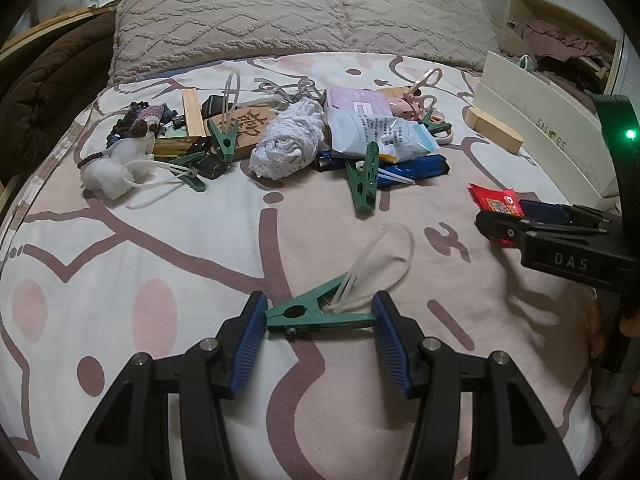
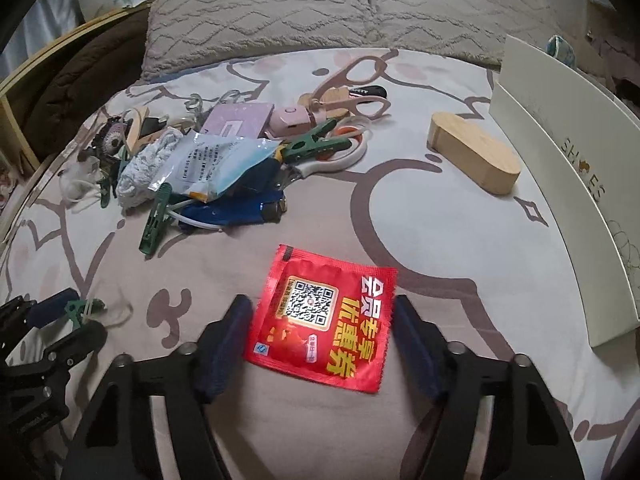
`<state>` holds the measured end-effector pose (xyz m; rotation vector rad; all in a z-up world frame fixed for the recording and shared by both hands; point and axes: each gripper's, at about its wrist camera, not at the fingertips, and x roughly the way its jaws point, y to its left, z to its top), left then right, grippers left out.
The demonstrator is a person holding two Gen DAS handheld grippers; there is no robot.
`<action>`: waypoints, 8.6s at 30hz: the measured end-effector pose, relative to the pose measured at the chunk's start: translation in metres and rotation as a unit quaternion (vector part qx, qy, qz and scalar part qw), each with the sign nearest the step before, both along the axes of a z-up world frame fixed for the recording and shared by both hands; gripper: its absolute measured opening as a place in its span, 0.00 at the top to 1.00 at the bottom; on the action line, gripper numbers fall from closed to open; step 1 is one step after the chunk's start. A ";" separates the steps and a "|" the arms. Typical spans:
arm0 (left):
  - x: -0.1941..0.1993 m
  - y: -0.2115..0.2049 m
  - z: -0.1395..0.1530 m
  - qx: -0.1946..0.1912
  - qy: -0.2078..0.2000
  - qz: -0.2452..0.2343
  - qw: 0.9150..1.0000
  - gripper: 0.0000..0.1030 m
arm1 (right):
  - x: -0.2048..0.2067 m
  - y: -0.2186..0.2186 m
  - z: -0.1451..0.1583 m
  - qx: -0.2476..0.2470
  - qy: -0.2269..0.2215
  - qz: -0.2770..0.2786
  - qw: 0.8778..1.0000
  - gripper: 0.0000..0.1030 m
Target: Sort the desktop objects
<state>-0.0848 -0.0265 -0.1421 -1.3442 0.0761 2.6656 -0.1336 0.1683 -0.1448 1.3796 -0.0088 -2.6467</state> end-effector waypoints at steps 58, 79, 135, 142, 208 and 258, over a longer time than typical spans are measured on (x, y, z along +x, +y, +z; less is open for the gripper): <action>-0.007 0.130 0.124 0.052 0.178 -0.043 0.982 0.48 | 0.040 0.122 0.154 -0.021 0.238 0.005 0.971 0.50; -0.039 0.238 0.156 0.080 0.209 -0.117 0.968 0.48 | 0.031 0.229 0.178 -0.006 0.287 -0.074 0.955 0.50; -0.204 0.412 0.150 0.099 -0.007 -0.139 0.985 0.48 | -0.014 0.275 0.091 -0.003 0.108 -0.030 0.994 0.49; -0.216 0.417 0.131 0.069 -0.038 -0.128 0.989 0.48 | -0.010 0.275 0.093 0.001 0.107 -0.024 0.994 0.49; -0.179 0.369 0.129 -0.005 0.061 -0.104 0.993 0.01 | 0.015 0.292 0.115 0.056 0.149 -0.099 0.982 0.00; -0.073 0.133 0.147 -0.028 0.214 -0.014 0.976 0.00 | 0.022 0.219 0.137 0.012 0.234 -0.086 0.968 0.00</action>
